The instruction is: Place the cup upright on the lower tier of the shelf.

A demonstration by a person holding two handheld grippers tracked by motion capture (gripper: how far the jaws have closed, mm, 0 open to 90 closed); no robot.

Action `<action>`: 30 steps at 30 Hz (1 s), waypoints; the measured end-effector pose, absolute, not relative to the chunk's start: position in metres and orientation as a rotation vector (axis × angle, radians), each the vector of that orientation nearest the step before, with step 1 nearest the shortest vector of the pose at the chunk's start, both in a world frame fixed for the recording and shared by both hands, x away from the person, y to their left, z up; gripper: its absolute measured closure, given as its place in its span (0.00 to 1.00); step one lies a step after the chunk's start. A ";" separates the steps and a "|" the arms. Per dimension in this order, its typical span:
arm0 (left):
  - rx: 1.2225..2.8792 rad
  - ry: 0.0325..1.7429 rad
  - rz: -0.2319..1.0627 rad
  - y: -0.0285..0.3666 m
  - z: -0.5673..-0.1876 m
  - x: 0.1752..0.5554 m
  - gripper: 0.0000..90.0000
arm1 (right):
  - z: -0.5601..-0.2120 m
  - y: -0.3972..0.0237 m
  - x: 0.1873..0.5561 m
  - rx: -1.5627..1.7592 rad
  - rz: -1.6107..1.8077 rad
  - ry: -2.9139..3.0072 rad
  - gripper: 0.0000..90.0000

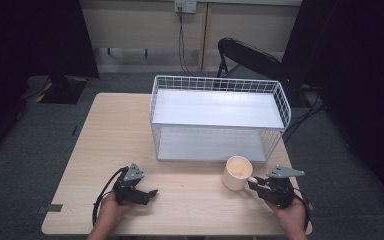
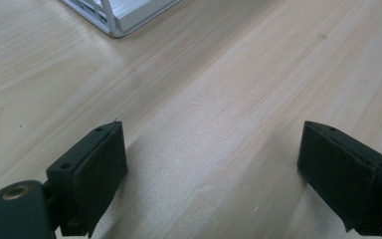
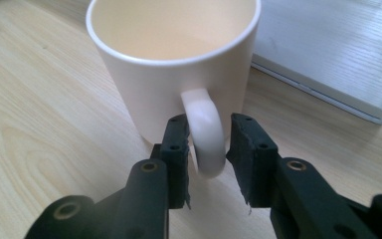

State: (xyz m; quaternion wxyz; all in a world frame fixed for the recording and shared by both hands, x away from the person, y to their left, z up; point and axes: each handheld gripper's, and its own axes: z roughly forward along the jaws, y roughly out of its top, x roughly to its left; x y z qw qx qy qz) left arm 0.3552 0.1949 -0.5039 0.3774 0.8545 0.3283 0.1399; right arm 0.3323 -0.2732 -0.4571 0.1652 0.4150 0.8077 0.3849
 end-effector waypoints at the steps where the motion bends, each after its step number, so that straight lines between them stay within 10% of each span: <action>1: 2.185 0.839 0.358 0.195 -0.504 0.355 0.13 | -0.457 -0.273 0.333 1.184 1.098 2.303 0.75; 30: 2.185 0.840 0.358 0.195 -0.504 0.355 0.13 | -0.446 -0.275 0.332 1.156 1.103 2.303 0.89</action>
